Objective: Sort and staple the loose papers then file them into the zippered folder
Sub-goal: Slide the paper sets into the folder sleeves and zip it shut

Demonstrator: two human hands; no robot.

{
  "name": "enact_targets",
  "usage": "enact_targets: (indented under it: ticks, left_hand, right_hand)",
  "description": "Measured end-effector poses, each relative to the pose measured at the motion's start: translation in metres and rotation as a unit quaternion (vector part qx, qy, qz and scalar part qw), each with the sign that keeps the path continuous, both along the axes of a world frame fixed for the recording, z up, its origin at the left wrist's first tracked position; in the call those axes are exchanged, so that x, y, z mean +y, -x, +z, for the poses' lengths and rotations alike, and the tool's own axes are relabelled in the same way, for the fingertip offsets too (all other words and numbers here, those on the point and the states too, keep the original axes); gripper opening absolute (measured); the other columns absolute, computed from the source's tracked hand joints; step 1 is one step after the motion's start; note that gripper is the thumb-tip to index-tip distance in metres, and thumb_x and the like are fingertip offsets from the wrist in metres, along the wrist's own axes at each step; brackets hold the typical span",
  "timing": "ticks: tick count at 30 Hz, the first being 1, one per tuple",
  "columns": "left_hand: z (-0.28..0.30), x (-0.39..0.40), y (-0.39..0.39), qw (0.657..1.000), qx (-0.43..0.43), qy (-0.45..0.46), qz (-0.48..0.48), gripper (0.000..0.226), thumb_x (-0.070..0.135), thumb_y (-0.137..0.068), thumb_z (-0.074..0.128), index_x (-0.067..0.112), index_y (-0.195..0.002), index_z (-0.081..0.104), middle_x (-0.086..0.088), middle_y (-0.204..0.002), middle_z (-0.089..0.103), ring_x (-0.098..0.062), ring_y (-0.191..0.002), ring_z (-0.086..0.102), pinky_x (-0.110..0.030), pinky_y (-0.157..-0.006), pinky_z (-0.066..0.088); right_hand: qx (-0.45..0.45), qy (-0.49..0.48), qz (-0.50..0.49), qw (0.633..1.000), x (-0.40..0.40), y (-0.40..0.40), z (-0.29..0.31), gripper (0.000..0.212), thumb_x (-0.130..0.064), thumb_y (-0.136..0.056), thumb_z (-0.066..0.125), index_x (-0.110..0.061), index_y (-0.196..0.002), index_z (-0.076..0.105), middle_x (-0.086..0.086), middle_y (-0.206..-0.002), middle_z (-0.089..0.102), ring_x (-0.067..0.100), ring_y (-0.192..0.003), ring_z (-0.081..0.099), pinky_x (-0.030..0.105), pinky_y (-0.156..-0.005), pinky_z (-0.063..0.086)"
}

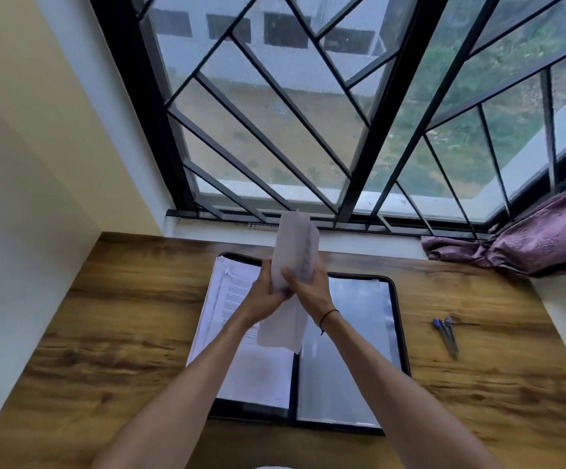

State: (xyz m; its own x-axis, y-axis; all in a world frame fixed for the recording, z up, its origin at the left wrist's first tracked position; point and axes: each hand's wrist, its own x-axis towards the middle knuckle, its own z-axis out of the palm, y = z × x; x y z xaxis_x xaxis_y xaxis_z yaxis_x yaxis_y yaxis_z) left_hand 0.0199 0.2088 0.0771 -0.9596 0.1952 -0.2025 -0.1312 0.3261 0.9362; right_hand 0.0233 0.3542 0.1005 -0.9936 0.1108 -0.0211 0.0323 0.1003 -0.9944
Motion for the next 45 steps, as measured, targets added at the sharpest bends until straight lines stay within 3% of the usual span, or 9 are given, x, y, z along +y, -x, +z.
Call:
enact_targets:
  ticks: [7,13,18,21,28,31,35,40,45]
  left_hand:
    - [0.014,0.026,0.011,0.995,-0.067,-0.067,0.015,0.047,0.051,-0.093,0.069,0.026,-0.129,0.050,0.000,-0.115,0.069,-0.015,-0.094,0.073,-0.038,-0.080,0.064]
    - [-0.003,0.051,0.014,0.983,-0.116,-0.139,-0.001,0.048,0.047,-0.093,0.072,0.030,-0.135,0.054,0.003,-0.121,0.072,-0.019,-0.104,0.074,-0.047,-0.091,0.061]
    - [-0.004,0.073,0.014,0.982,-0.132,-0.135,-0.027,0.053,0.047,-0.093,0.072,0.029,-0.137,0.047,0.000,-0.126,0.068,-0.019,-0.105,0.073,-0.044,-0.087,0.063]
    - [-0.010,0.087,0.013,0.978,-0.137,-0.129,-0.090,0.060,0.051,-0.095,0.068,0.031,-0.144,0.039,0.002,-0.132,0.063,-0.017,-0.114,0.069,-0.043,-0.093,0.061]
    - [-0.036,0.128,0.014,0.970,-0.209,-0.125,-0.027,0.055,0.058,-0.109,0.024,0.024,-0.139,0.056,-0.007,-0.122,0.066,-0.021,-0.113,0.066,-0.038,-0.090,0.058]
    - [-0.063,0.139,0.014,0.989,-0.149,0.002,-0.025,0.039,0.040,-0.111,0.033,0.023,-0.134,0.059,-0.011,-0.124,0.066,-0.026,-0.111,0.065,-0.049,-0.102,0.053]
    - [-0.079,0.157,0.014,0.979,-0.032,0.170,-0.105,0.037,0.022,-0.103,0.054,0.019,-0.140,0.056,-0.008,-0.142,0.050,-0.023,-0.119,0.056,-0.036,-0.100,0.048]
    - [-0.093,0.173,0.016,0.889,0.096,0.400,-0.203,0.065,0.042,-0.095,0.065,0.025,-0.153,0.041,-0.006,-0.167,0.023,-0.028,-0.150,0.025,-0.046,-0.117,0.028]
    - [-0.107,0.163,0.010,0.870,0.122,0.419,-0.230,0.072,0.043,-0.097,0.063,0.031,-0.159,0.028,-0.008,-0.172,0.005,-0.029,-0.158,0.008,-0.047,-0.125,0.015]
  right_hand:
    - [-0.101,0.015,-0.113,0.988,0.043,0.020,-0.003,0.019,-0.016,-0.087,0.078,-0.007,-0.103,0.073,0.009,-0.097,0.077,0.029,-0.089,0.076,0.047,-0.075,0.064]
    - [-0.131,0.090,-0.018,0.987,0.079,0.021,-0.004,0.030,-0.016,-0.093,0.075,-0.012,-0.123,0.069,0.005,-0.114,0.077,0.024,-0.102,0.075,0.042,-0.086,0.063]
    - [-0.164,0.038,-0.004,0.986,0.105,0.019,-0.011,0.037,-0.019,-0.085,0.084,-0.013,-0.119,0.070,0.004,-0.109,0.078,0.024,-0.095,0.076,0.030,-0.066,0.060]
    - [-0.175,-0.005,-0.023,0.984,0.119,0.021,-0.020,0.029,-0.013,-0.083,0.083,-0.014,-0.110,0.071,0.006,-0.106,0.077,0.028,-0.095,0.075,0.044,-0.076,0.064]
    - [-0.187,-0.025,-0.146,0.971,0.179,0.026,-0.037,0.031,-0.018,-0.078,0.087,-0.006,-0.100,0.069,0.011,-0.100,0.076,0.030,-0.090,0.075,0.048,-0.077,0.064]
    - [-0.197,-0.037,-0.193,0.960,0.205,0.032,-0.038,0.031,-0.015,-0.081,0.085,-0.001,-0.103,0.067,0.015,-0.102,0.075,0.031,-0.089,0.074,0.049,-0.079,0.064]
    - [-0.190,-0.049,-0.213,0.957,0.234,0.035,-0.041,0.027,-0.014,-0.084,0.082,-0.001,-0.104,0.069,0.012,-0.102,0.075,0.026,-0.087,0.073,0.042,-0.079,0.064]
    - [-0.184,-0.046,-0.239,0.952,0.266,0.037,-0.054,0.030,-0.019,-0.083,0.082,-0.005,-0.105,0.068,0.008,-0.104,0.075,0.025,-0.092,0.074,0.047,-0.082,0.064]
    - [-0.185,-0.044,-0.270,0.944,0.287,0.039,-0.063,0.027,-0.014,-0.087,0.081,-0.001,-0.106,0.067,0.012,-0.107,0.073,0.028,-0.094,0.072,0.046,-0.084,0.063]
